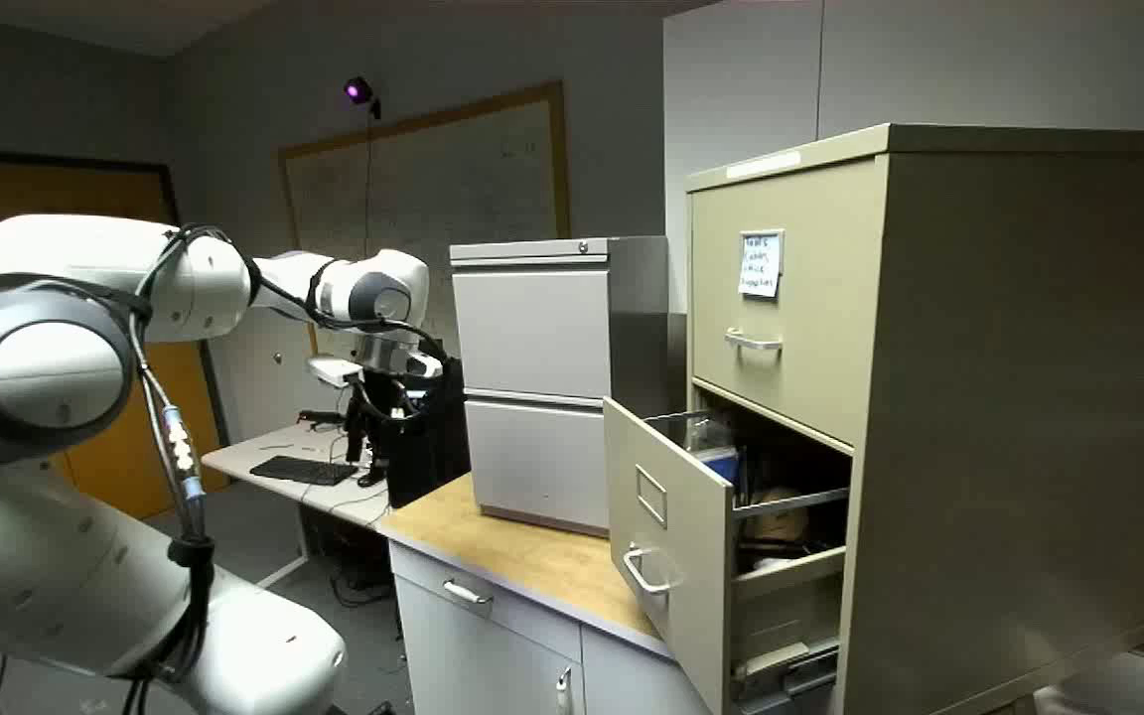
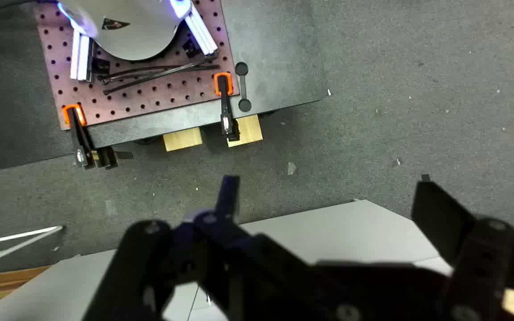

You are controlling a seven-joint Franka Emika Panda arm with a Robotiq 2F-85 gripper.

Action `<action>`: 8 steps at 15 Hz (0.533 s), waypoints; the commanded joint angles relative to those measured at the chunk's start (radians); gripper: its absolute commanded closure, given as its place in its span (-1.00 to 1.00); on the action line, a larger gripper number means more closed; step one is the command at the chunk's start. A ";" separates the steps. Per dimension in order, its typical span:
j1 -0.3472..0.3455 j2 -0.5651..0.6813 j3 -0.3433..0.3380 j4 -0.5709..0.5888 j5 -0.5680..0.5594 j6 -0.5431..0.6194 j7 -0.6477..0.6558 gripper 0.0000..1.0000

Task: Close the bottom drawer

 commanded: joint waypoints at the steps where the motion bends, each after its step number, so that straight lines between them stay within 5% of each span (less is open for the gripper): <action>1: -0.014 -0.001 0.010 0.002 0.004 -0.001 -0.006 -1.00; 8: -0.031 -0.001 0.022 0.004 -0.010 0.034 0.027 -1.00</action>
